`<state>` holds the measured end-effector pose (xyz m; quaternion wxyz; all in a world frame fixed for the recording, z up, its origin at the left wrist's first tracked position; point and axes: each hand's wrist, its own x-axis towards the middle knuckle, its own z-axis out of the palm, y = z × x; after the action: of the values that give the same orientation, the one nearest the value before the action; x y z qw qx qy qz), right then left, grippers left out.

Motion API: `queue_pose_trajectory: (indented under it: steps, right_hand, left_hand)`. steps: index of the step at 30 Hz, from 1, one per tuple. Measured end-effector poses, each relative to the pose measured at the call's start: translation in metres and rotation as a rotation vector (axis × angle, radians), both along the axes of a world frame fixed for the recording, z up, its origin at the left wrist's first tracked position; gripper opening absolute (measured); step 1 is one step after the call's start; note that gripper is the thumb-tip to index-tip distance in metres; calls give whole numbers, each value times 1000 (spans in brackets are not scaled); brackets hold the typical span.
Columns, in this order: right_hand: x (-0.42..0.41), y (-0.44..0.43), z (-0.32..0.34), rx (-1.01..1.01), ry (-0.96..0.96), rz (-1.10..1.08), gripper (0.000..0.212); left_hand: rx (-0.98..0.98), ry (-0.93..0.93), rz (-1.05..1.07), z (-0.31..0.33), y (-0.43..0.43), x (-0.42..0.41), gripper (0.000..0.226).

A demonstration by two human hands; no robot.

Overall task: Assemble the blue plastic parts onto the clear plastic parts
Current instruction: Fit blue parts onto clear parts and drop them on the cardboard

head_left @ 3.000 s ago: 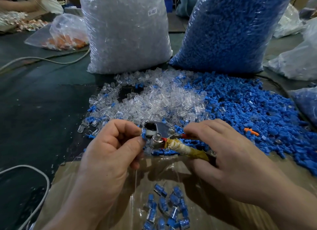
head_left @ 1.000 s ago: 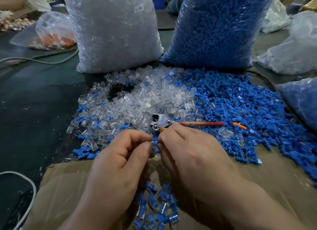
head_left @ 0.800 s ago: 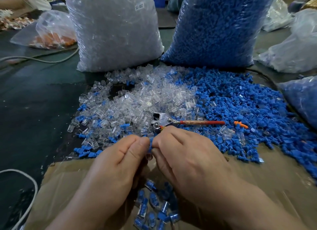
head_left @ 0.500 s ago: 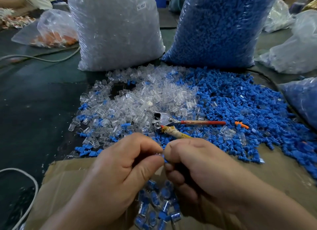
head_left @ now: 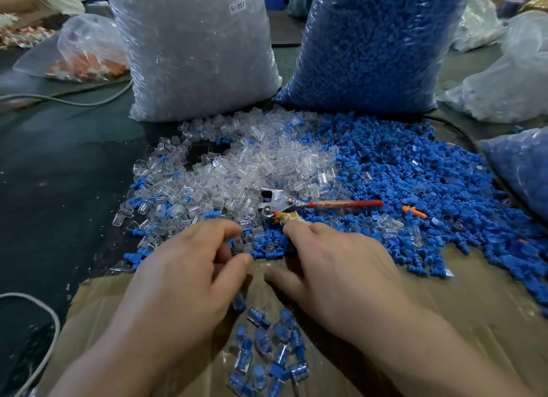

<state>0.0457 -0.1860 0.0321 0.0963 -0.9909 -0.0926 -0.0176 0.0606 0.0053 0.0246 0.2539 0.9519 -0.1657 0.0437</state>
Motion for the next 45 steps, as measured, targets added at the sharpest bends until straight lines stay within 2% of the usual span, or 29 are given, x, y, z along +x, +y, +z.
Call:
queue_pose_trajectory:
  steps: [2, 4, 8, 14, 22, 28, 32, 37, 40, 45]
  right_hand:
    - [5, 4, -2, -45, -20, 16, 56]
    - [8, 8, -4, -72, -18, 45, 54]
    - [11, 7, -5, -58, -15, 112, 25]
    - [12, 3, -4, -7, -7, 143, 8]
    - [11, 3, -3, 130, 12, 134, 22]
    - [10, 3, -2, 178, -6, 108, 19]
    - [10, 4, -2, 233, -9, 81, 17]
    - [8, 3, -2, 258, -22, 97, 16]
    - [7, 5, -1, 253, -8, 136, 18]
    - [6, 6, -1, 343, 2, 136, 12]
  left_hand:
    - [139, -71, 48, -3, -7, 3, 62]
    - [181, -60, 49, -6, -11, 3, 65]
    - [148, 15, 14, -7, -12, 2, 50]
    - [9, 107, 85, -10, -12, 3, 20]
    - [-57, 134, 144, -8, -13, 3, 16]
    - [-8, 187, 89, -5, -7, 0, 17]
    - [-85, 186, 132, -4, 2, 1, 17]
    - [89, 100, 82, -6, -2, 4, 34]
    - [85, 78, 89, -6, -5, 3, 20]
    - [64, 46, 78, -4, -6, -1, 12]
